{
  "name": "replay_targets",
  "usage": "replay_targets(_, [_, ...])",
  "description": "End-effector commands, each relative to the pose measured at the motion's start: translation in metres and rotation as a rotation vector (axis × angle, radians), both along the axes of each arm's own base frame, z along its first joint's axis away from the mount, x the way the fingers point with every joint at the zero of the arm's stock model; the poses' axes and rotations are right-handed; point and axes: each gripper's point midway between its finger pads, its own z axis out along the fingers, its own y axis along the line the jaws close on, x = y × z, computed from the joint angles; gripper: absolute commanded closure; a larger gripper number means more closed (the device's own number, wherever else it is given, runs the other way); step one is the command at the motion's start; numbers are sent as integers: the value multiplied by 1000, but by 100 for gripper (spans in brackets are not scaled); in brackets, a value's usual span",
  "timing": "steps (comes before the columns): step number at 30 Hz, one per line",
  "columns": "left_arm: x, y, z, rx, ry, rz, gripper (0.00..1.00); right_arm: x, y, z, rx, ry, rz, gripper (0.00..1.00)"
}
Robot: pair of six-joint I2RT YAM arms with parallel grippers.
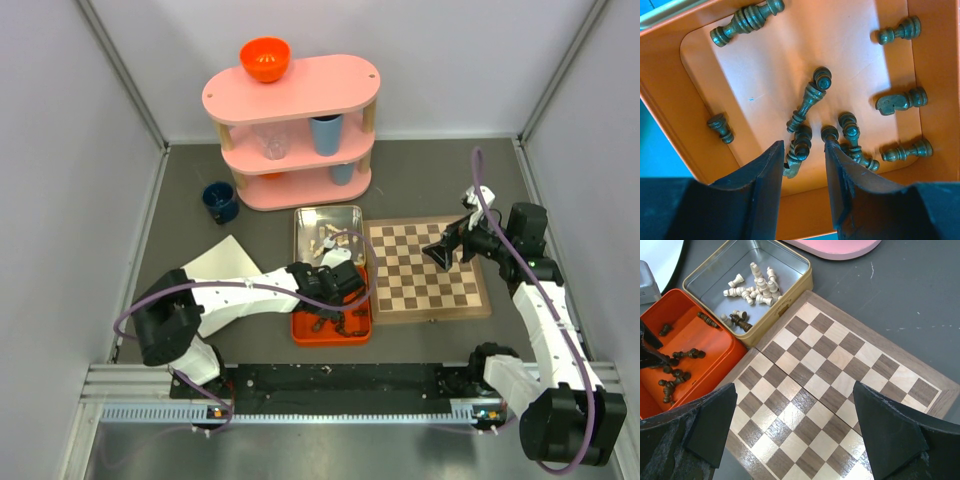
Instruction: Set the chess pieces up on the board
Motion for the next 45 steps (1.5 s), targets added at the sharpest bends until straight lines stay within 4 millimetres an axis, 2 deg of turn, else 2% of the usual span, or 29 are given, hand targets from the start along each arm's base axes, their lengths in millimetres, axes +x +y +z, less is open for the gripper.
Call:
replay_targets(1, [4, -3, 4, 13, -22, -5, 57, 1, 2, 9, -9, -48, 21, 1])
replay_targets(7, [4, -3, 2, 16, -17, -6, 61, 1, 2, 8, -10, -48, 20, 1])
replay_targets(28, [-1, 2, -4, 27, 0, -4, 64, 1, 2, 9, -12, -51, 19, 1])
replay_targets(45, [-2, 3, -8, 37, 10, -5, 72, 1, 2, 9, -13, -50, 19, 1])
